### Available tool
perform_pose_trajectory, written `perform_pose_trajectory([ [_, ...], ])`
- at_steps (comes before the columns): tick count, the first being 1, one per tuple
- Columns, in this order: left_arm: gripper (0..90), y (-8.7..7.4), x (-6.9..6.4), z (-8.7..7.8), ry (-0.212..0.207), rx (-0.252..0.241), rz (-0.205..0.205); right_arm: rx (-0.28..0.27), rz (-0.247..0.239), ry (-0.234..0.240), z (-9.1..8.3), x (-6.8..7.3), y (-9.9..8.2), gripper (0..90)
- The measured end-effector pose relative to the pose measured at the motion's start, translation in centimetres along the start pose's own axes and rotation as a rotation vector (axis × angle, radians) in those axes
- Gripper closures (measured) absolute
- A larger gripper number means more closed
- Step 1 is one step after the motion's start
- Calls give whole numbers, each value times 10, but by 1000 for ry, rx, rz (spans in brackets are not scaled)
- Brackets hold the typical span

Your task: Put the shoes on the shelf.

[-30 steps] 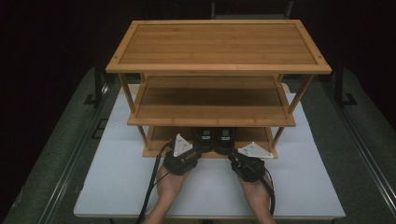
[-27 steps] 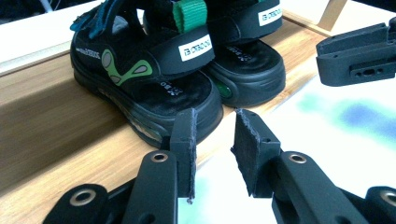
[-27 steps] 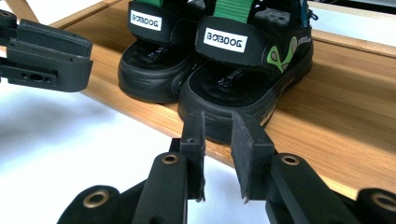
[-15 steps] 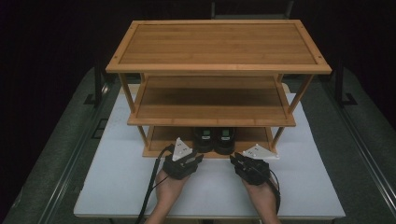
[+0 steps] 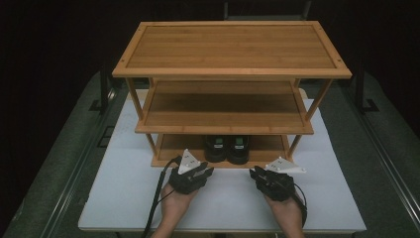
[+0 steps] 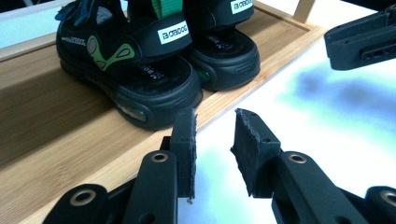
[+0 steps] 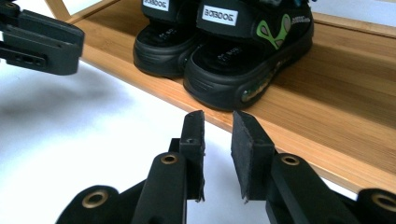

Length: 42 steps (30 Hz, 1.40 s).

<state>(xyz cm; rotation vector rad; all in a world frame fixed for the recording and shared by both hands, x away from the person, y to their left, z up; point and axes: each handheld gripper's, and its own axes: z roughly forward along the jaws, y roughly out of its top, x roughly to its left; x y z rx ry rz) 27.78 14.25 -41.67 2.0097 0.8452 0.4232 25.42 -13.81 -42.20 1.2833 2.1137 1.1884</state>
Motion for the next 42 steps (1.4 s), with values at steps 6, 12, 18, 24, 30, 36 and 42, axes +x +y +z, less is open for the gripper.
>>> perform_pose_trajectory([
  [6,689,-3,2,-4,-6,8,4,5,7,2,-6,-6,-5,740],
  [12,689,-6,3,-7,-14,16,2,8,23,4,-12,-12,-9,740],
  [18,689,-6,4,-11,-35,19,-7,7,29,3,-16,-19,-13,736],
  [24,689,-8,7,-14,-32,26,1,10,30,1,-20,-22,-16,736],
  [30,689,-14,11,-18,-40,39,-1,18,23,-3,-24,-26,-20,735],
  [36,689,-20,13,-22,-37,57,16,23,22,4,-29,-31,-24,735],
  [42,684,-25,16,-28,-40,59,15,33,27,-5,-34,-38,-28,736],
])
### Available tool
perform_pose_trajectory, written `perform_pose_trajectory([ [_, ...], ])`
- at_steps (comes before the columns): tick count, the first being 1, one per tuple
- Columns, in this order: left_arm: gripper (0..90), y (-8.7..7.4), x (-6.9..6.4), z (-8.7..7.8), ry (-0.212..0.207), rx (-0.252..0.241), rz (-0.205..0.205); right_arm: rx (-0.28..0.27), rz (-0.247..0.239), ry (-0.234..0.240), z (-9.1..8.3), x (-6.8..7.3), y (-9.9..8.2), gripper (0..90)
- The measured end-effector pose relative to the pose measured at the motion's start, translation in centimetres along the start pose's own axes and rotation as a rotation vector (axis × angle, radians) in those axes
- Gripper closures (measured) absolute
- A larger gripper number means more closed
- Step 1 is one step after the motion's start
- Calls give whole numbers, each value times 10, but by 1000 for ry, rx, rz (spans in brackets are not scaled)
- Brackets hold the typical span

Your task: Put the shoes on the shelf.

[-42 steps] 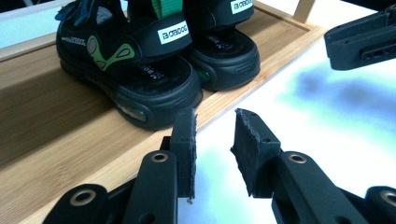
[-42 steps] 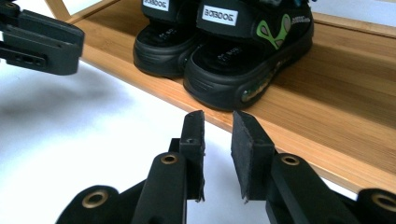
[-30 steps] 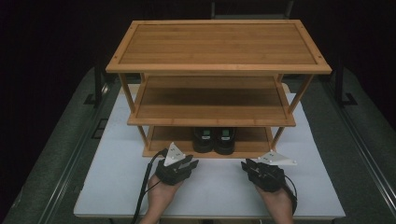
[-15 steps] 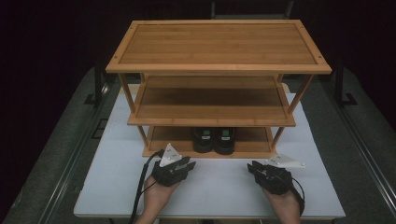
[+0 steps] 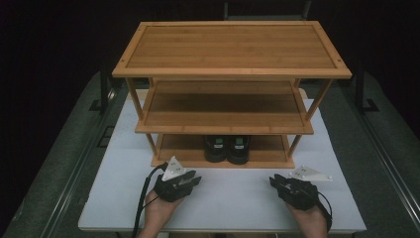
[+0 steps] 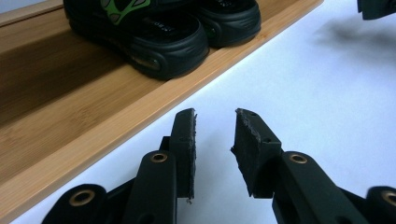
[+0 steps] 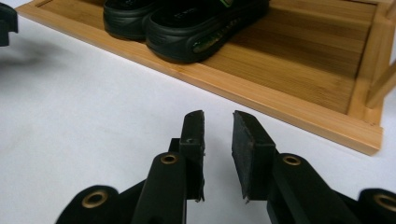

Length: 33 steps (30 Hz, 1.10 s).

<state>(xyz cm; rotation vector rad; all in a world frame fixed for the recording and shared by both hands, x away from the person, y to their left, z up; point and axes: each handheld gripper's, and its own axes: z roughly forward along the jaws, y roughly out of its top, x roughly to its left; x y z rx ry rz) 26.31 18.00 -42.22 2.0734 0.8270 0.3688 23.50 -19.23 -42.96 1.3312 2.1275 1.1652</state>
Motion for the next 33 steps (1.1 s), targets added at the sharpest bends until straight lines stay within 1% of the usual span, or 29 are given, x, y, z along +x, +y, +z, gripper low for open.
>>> perform_pose_trajectory([
  [7,684,-6,4,-6,6,13,5,3,-4,-4,-4,-4,-2,736],
  [17,678,-9,9,-16,13,8,2,10,-19,3,-8,-6,-7,736],
  [19,674,-11,9,-19,16,10,10,10,-19,5,-9,-7,-9,736],
  [21,674,-12,10,-21,17,12,7,9,-13,4,-11,-8,-11,736],
  [33,671,-18,16,-32,24,12,1,15,-11,-1,-19,-12,-20,733],
])
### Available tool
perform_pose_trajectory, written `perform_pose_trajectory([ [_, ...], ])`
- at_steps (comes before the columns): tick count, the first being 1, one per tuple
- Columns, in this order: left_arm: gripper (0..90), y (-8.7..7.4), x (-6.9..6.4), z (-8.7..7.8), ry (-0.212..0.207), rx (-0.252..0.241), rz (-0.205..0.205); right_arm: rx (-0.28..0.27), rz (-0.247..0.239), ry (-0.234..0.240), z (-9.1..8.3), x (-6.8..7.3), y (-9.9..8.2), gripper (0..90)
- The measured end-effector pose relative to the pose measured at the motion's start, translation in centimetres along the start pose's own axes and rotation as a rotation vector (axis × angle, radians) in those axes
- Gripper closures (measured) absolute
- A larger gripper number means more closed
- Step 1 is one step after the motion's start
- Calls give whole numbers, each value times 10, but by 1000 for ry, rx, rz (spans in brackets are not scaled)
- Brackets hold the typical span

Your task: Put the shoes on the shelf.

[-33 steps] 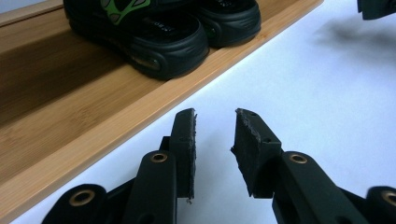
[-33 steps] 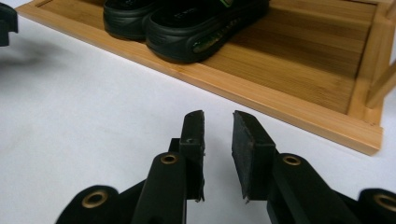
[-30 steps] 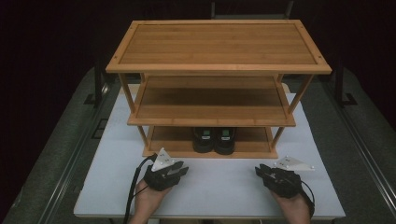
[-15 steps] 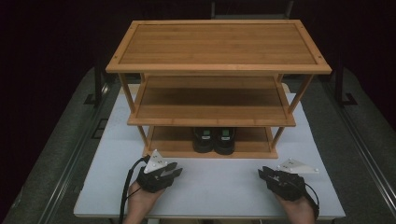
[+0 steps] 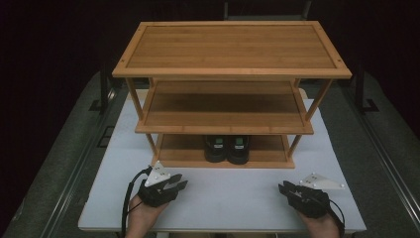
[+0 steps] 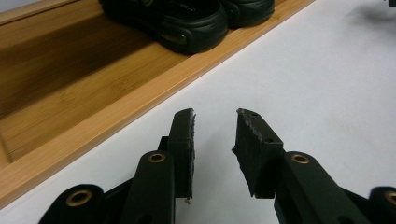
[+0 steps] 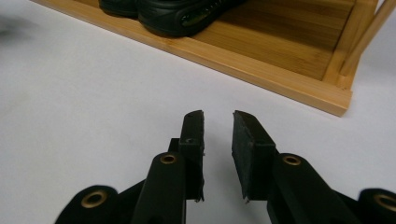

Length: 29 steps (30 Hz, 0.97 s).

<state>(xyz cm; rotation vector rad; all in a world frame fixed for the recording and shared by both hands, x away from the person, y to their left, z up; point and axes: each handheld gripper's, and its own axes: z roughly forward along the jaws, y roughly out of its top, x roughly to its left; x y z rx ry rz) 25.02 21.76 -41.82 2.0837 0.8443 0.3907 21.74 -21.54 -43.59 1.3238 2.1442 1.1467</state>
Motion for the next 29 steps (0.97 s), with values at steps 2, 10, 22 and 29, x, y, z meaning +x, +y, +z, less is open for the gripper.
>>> perform_pose_trajectory([
  [2,665,-1,1,-2,2,1,-1,0,-1,-2,-2,-1,-1,732],
  [10,663,-6,1,-8,6,-3,-3,2,2,-4,-7,-2,-8,732],
  [22,650,-20,6,-19,17,9,-4,-5,6,3,-14,-2,-13,710],
  [29,621,-31,6,-26,10,-7,-29,-56,-25,0,-17,5,-20,596],
])
